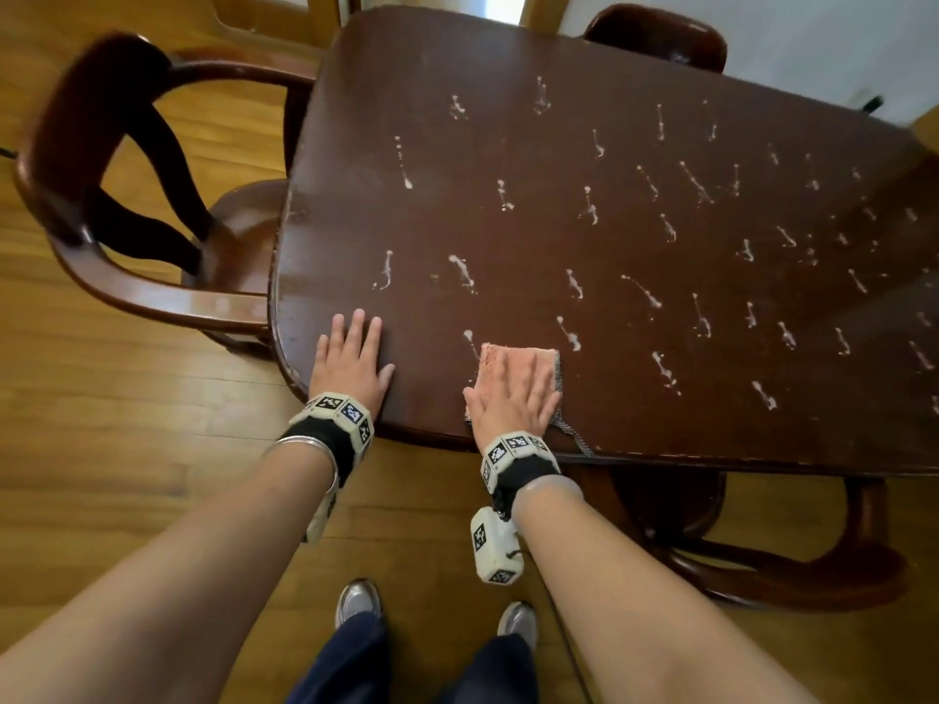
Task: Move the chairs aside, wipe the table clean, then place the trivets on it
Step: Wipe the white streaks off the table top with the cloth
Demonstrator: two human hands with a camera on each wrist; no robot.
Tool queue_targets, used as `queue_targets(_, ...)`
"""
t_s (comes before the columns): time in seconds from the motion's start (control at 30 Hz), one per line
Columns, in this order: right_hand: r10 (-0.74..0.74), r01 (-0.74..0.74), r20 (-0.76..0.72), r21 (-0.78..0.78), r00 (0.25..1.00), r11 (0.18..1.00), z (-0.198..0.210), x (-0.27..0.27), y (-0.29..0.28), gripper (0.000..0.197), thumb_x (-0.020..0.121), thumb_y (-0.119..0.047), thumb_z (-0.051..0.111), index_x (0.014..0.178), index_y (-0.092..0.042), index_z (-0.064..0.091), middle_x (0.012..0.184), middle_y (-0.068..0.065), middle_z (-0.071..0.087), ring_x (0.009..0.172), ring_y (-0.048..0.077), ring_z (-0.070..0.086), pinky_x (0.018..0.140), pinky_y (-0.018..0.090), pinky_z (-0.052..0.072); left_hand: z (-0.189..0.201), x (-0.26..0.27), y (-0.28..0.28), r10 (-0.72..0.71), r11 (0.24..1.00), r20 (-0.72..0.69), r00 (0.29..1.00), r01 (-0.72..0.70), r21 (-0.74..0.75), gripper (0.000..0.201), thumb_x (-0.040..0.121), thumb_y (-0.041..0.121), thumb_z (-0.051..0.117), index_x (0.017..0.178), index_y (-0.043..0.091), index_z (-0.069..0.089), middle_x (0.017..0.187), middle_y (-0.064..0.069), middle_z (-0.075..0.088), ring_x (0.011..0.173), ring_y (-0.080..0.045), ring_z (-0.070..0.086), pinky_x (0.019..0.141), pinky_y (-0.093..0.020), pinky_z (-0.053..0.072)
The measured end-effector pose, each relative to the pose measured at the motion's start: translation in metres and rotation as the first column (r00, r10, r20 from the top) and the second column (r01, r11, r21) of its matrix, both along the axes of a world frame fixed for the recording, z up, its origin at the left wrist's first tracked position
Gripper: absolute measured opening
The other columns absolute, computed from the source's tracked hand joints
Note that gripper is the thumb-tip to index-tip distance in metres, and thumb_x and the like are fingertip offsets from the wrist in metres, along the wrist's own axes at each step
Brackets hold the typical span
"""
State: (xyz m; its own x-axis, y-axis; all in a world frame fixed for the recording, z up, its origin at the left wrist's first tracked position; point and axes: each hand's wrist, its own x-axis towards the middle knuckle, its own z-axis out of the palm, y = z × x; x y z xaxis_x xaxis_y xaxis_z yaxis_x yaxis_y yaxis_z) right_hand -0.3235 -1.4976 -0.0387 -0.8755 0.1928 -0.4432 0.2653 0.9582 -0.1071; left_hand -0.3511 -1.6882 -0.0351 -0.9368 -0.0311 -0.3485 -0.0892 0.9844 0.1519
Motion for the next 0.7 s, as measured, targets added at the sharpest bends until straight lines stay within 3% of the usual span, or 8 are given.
queue_targets(0.2, 0.165, -0.165, -0.009, 0.001, 0.986, 0.986, -0.001, -0.032, -0.026, 0.065, 0.102, -0.046, 0.025, 0.151, -0.031, -0.014, 0.159, 0.005, -0.023, 0.145, 0.029, -0.022, 0.115, 0.045, -0.014, -0.020, -0.006, -0.026, 0.086, 0.996, -0.002, 0.996, -0.086, 0.024, 0.068, 0.097, 0.055, 0.020, 0.151, 0.025, -0.009, 0.158, 0.000, -0.016, 0.146, -0.023, -0.014, 0.118, -0.041, -0.006)
queue_targets(0.3, 0.173, -0.173, -0.002, -0.028, 0.985, 0.985, 0.000, -0.015, -0.019, 0.059, 0.103, -0.040, 0.019, 0.150, -0.031, -0.017, 0.158, 0.002, -0.026, 0.145, 0.024, -0.023, 0.116, 0.042, -0.014, -0.022, -0.005, -0.025, 0.082, 0.996, -0.005, 0.997, -0.082, 0.031, 0.069, 0.097, 0.055, 0.019, 0.151, 0.024, -0.010, 0.158, 0.000, -0.017, 0.146, -0.022, -0.013, 0.117, -0.040, -0.007)
queue_targets(0.4, 0.007, -0.007, 0.034, -0.020, 0.999, 1.000, 0.005, -0.003, 0.007, 0.056, 0.104, -0.037, 0.016, 0.150, -0.034, -0.017, 0.158, -0.001, -0.025, 0.146, 0.023, -0.022, 0.116, 0.042, -0.013, -0.021, -0.005, -0.030, 0.093, 0.994, -0.010, 0.996, -0.093, 0.055, 0.072, 0.096, 0.056, 0.020, 0.151, 0.020, -0.010, 0.159, -0.001, -0.015, 0.147, -0.020, -0.011, 0.118, -0.037, -0.005)
queue_targets(0.5, -0.121, 0.130, 0.103, -0.086, 0.987, 0.988, 0.016, -0.031, 0.007, 0.055, 0.104, -0.031, 0.016, 0.151, -0.036, -0.012, 0.158, -0.001, -0.024, 0.145, 0.026, -0.023, 0.116, 0.045, -0.014, -0.023, -0.006, -0.034, 0.094, 0.994, -0.020, 0.995, -0.092, 0.063, 0.074, 0.096, 0.056, 0.022, 0.152, 0.016, -0.008, 0.159, -0.002, -0.014, 0.147, -0.018, -0.010, 0.118, -0.035, -0.004)
queue_targets(0.57, -0.042, 0.059, 0.128, -0.134, 0.991, 0.989, 0.018, -0.054, -0.014, 0.057, 0.103, -0.025, 0.018, 0.152, -0.037, -0.009, 0.158, 0.000, -0.024, 0.144, 0.028, -0.024, 0.116, 0.048, -0.013, -0.024, -0.006, -0.035, 0.079, 0.996, -0.012, 0.997, -0.079, 0.043, 0.074, 0.097, 0.056, 0.020, 0.151, 0.016, -0.008, 0.158, -0.002, -0.015, 0.146, -0.018, -0.012, 0.118, -0.034, -0.006)
queue_targets(0.7, 0.160, -0.150, 0.081, -0.118, 0.984, 0.982, 0.012, -0.061, -0.054, 0.053, 0.103, -0.040, 0.014, 0.150, -0.042, -0.010, 0.159, -0.003, -0.024, 0.145, 0.023, -0.025, 0.114, 0.045, -0.015, -0.025, -0.005, -0.035, 0.074, 0.997, -0.011, 0.997, -0.074, 0.020, 0.072, 0.097, 0.055, 0.019, 0.151, 0.017, -0.010, 0.158, -0.003, -0.016, 0.146, -0.018, -0.013, 0.117, -0.034, -0.008)
